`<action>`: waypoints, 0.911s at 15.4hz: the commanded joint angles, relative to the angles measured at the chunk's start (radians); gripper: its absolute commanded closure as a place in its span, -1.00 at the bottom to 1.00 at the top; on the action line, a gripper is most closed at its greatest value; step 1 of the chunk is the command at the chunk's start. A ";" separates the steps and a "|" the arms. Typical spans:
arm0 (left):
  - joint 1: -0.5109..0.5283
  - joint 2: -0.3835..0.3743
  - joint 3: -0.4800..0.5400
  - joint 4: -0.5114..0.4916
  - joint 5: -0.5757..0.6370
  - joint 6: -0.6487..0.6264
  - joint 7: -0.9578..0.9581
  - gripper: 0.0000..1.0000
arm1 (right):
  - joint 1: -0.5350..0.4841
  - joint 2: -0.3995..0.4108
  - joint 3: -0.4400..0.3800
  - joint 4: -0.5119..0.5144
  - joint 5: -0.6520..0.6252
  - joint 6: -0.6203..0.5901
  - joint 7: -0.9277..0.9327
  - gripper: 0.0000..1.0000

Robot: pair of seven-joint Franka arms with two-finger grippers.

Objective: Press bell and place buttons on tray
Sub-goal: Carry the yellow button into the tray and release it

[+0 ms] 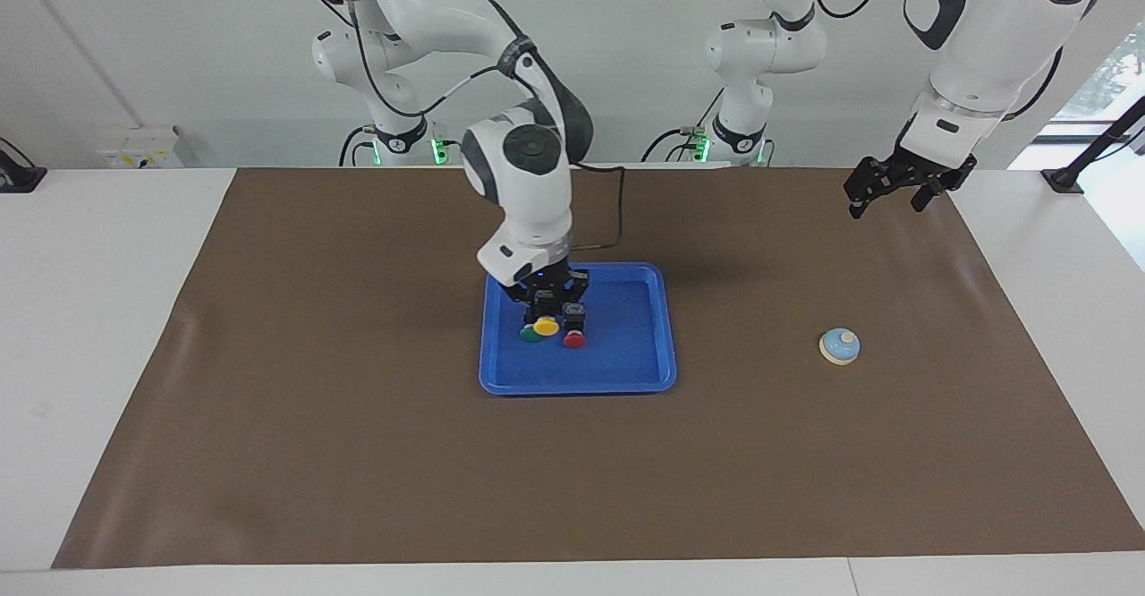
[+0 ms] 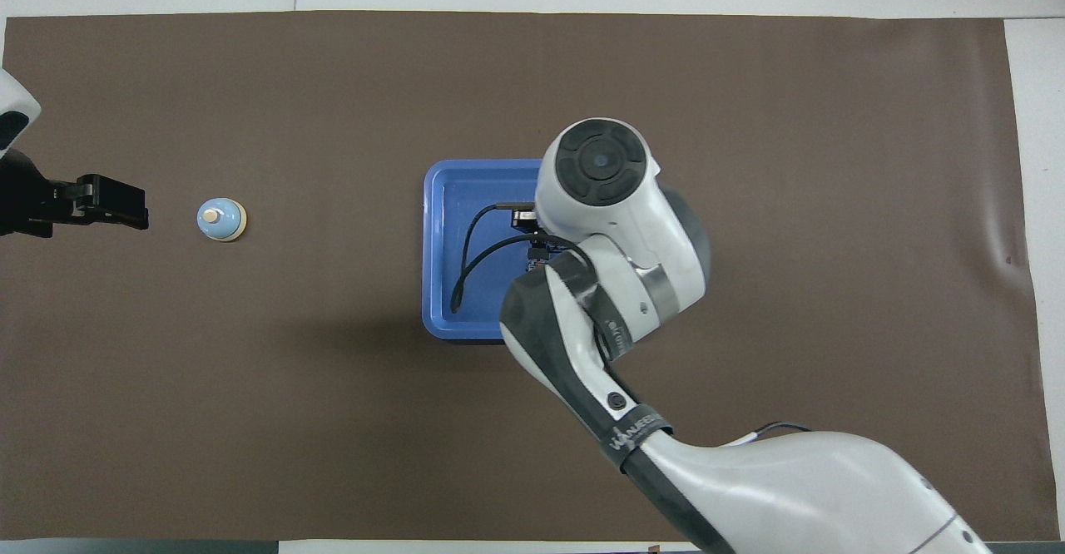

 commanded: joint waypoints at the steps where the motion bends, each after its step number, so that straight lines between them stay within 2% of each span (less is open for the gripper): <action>1: 0.003 -0.021 0.002 -0.017 -0.009 0.002 0.001 -1.00 | 0.037 0.100 -0.004 0.120 0.015 -0.041 0.074 1.00; 4: 0.003 -0.021 0.002 -0.017 -0.009 0.002 0.001 -1.00 | 0.103 0.171 -0.004 0.218 0.032 -0.055 0.134 1.00; 7: 0.003 -0.021 0.002 -0.017 -0.009 0.002 0.001 -1.00 | 0.100 0.175 -0.004 0.197 0.018 -0.037 0.131 0.98; 8: 0.003 -0.021 0.002 -0.017 -0.009 0.002 0.001 -1.00 | 0.095 0.174 -0.004 0.195 0.017 -0.035 0.131 -0.47; 9: 0.003 -0.021 0.002 -0.017 -0.009 0.002 0.001 -1.00 | 0.095 0.174 -0.005 0.200 0.015 -0.048 0.129 -0.99; 12: 0.003 -0.021 0.002 -0.017 -0.009 0.002 0.001 -1.00 | 0.094 0.175 -0.010 0.214 0.015 -0.074 0.129 -1.00; 14: 0.003 -0.021 0.002 -0.017 -0.009 0.002 0.001 -1.00 | 0.078 0.136 -0.020 0.215 0.015 -0.080 0.125 -1.00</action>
